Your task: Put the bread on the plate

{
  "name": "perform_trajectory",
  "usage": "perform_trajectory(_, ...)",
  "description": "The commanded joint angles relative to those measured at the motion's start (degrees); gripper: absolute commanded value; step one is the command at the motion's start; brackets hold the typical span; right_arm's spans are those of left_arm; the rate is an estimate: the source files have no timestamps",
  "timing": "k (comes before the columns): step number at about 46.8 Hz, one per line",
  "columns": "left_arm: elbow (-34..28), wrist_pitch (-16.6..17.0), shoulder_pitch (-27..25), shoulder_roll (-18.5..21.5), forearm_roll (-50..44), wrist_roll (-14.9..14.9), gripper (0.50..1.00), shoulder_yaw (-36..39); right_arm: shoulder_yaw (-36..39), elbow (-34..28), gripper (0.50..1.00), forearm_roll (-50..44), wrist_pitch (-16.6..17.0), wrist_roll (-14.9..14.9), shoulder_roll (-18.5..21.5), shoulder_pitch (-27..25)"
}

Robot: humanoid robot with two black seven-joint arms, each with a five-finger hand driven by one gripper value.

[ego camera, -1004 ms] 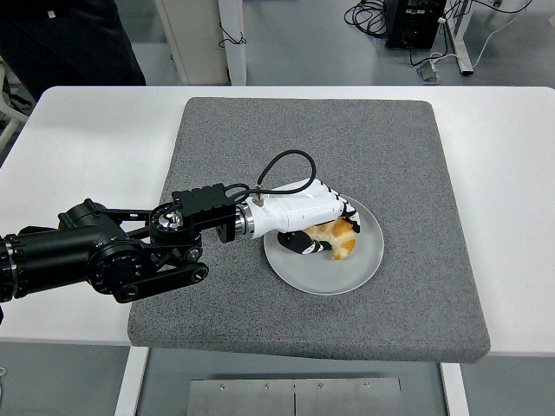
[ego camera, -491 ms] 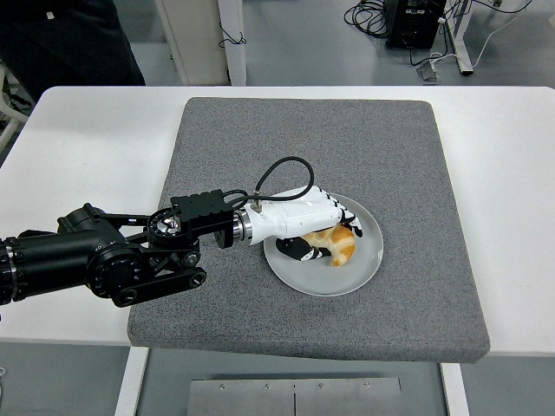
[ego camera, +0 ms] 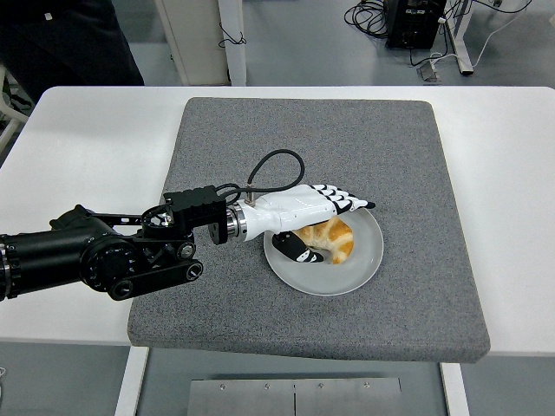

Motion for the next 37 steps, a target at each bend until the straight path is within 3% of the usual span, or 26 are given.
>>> perform_trajectory(1,-0.46,-1.37,-0.19,0.92,-1.78,-1.91,0.971,-0.22,0.0,0.0,1.0,0.0,0.0,-0.07,0.0,0.0)
perform_trajectory(17,-0.72,-2.25,0.51,2.16,-13.29,-8.68,0.971,-4.26,0.0,0.0,1.0,0.0,0.0,0.02,0.0,0.0)
perform_trajectory(26,-0.72,-2.17,5.95,2.6,-22.43,-9.03,0.971,-14.09,0.0,0.0,1.0,0.0,0.0,0.02,0.0,0.0)
perform_trajectory(37,-0.72,-2.08,11.05,2.77,-25.6,-8.77,0.971,-25.7,0.0,0.0,1.0,0.0,0.0,0.02,0.0,0.0)
